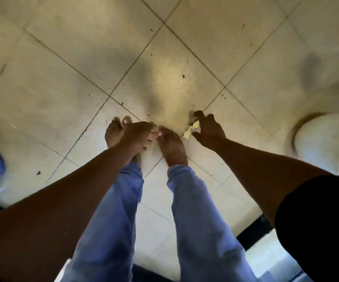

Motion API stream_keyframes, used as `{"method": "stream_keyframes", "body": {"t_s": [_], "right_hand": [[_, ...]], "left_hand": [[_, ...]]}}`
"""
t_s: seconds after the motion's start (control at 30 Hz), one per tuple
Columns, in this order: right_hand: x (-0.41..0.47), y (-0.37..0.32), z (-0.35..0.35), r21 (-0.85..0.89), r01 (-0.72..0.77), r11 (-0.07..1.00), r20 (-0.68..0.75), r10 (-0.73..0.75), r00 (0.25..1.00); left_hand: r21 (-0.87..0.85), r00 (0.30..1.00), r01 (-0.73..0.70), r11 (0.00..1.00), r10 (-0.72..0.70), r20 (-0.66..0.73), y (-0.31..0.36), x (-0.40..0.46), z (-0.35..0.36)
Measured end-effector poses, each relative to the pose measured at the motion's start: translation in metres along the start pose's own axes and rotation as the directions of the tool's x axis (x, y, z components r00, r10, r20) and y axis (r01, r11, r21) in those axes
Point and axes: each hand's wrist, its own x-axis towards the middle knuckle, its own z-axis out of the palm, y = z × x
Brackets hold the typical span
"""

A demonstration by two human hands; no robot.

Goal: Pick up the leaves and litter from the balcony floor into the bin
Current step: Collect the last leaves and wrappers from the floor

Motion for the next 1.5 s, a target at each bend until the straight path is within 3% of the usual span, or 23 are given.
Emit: {"method": "stream_keyframes", "body": {"t_s": [0.2,0.33,0.43,0.5,0.57,0.63,0.73,0.8,0.87,0.97,1.07,1.17,1.23,1.3,1.4,1.5], "right_hand": [[0.034,-0.004,0.038,-0.175,0.132,0.976,-0.049,-0.143,0.988],[0.033,0.007,0.030,-0.158,0.104,0.982,-0.031,-0.110,0.993],[0.026,0.009,0.009,0.217,-0.114,0.969,-0.172,0.153,0.973],[0.021,0.005,-0.010,0.484,-0.232,0.844,-0.156,0.344,0.926],[0.011,-0.002,-0.031,0.649,-0.269,0.712,-0.085,0.419,0.904],[-0.010,-0.016,-0.051,0.762,-0.225,0.607,-0.041,0.391,0.919],[-0.056,-0.058,-0.092,0.830,-0.087,0.551,-0.070,0.259,0.963],[-0.080,-0.090,-0.112,0.829,-0.039,0.558,-0.078,0.184,0.980],[-0.106,-0.126,-0.136,0.802,-0.057,0.594,-0.081,0.202,0.976],[-0.129,-0.162,-0.164,0.612,-0.024,0.791,-0.248,0.220,0.943],[-0.123,-0.180,-0.195,0.510,0.012,0.860,-0.259,0.140,0.956],[-0.112,-0.188,-0.224,0.404,0.133,0.905,-0.211,-0.049,0.976],[-0.101,-0.185,-0.242,0.520,0.176,0.836,-0.136,-0.122,0.983],[-0.077,-0.171,-0.247,0.623,0.177,0.762,-0.200,-0.064,0.978],[-0.024,-0.124,-0.264,0.543,0.061,0.838,-0.351,0.161,0.922],[0.026,-0.075,-0.295,0.551,-0.019,0.834,-0.344,0.247,0.906]], "left_hand": [[0.031,0.991,0.056,0.998,-0.052,-0.124,-0.021,0.041,-0.030],[0.147,0.992,0.054,0.988,-0.036,-0.120,-0.020,0.036,-0.043],[0.201,0.998,0.013,0.979,0.000,-0.066,-0.007,0.028,-0.044],[0.179,0.999,-0.016,0.984,0.022,-0.033,0.008,0.022,-0.041],[0.139,1.000,-0.027,0.990,0.025,0.018,0.023,0.010,-0.031],[0.072,0.997,-0.018,0.997,0.012,0.081,0.036,-0.006,-0.018],[-0.114,0.992,0.012,0.993,0.003,0.127,0.061,-0.041,0.003],[-0.269,0.988,0.038,0.962,0.004,0.154,0.079,-0.066,0.015],[-0.366,0.984,0.086,0.927,-0.021,0.177,0.101,-0.097,0.021],[-0.354,0.978,0.071,0.932,0.005,0.211,0.131,-0.126,0.018],[-0.302,0.995,-0.009,0.953,0.040,0.096,0.163,-0.139,-0.001],[-0.296,0.997,-0.069,0.953,0.055,-0.056,0.184,-0.135,-0.014],[-0.265,0.992,-0.102,0.959,0.078,-0.100,0.199,-0.131,-0.019],[-0.256,0.992,-0.111,0.960,0.093,-0.082,0.215,-0.127,-0.023],[-0.059,0.984,-0.127,0.990,0.118,-0.131,0.235,-0.099,-0.024],[0.084,0.977,-0.111,0.990,0.124,-0.171,0.255,-0.059,-0.017]]}}
